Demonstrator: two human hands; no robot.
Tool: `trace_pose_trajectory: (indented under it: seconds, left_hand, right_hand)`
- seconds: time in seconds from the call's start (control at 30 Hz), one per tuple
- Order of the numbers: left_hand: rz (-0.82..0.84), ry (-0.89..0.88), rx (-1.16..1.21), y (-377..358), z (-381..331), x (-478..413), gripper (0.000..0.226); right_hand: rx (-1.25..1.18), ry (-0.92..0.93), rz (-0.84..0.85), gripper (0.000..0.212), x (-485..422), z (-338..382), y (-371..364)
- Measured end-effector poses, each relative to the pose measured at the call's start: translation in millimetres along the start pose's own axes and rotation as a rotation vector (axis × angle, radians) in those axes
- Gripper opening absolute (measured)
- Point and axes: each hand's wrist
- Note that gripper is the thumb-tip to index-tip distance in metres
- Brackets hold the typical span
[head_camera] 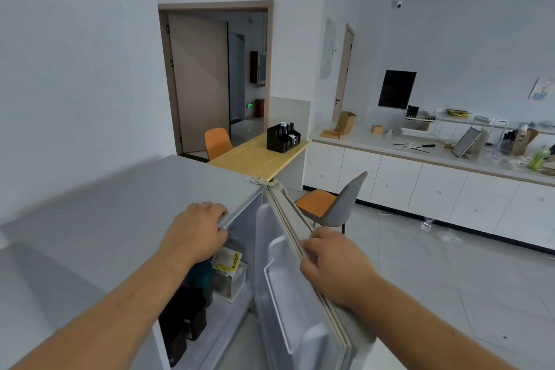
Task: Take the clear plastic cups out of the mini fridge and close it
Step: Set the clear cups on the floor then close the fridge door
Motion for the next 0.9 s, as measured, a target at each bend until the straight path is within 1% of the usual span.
trace_pose_trajectory:
  seconds: [0.1,0.23,0.33,0.47,0.73,0.9]
  left_hand:
    - [0.013,0.004,0.009,1,0,0,0.047]
    - [0.020,0.012,0.018,1,0,-1,0.047]
    - [0.022,0.024,0.038,0,1,-2,0.047]
    - [0.027,0.040,0.066,-1,3,-4,0.047]
    - [0.027,0.038,0.082,-2,5,-5,0.049]
    - [0.023,0.044,0.111,-2,6,-6,0.049]
  right_hand:
    - [-0.099,-0.005,-0.116,0.033,-1,14,-10]
    - [-0.090,-0.026,-0.192,0.020,-8,35,-20]
    - [-0.058,0.017,-0.171,0.017,-15,48,-22]
    - [-0.039,0.110,-0.122,0.021,-22,56,-24]
    - [-0.080,0.233,-0.172,0.025,-33,74,-43]
    - [-0.091,0.260,-0.186,0.030,-42,81,-51]
Point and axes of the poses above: each hand's wrist, its own x-axis away from the middle knuckle, its own y-axis out of the back of the hand, z = x × y, and after that the axes turned 13 degrees about y, right-handed
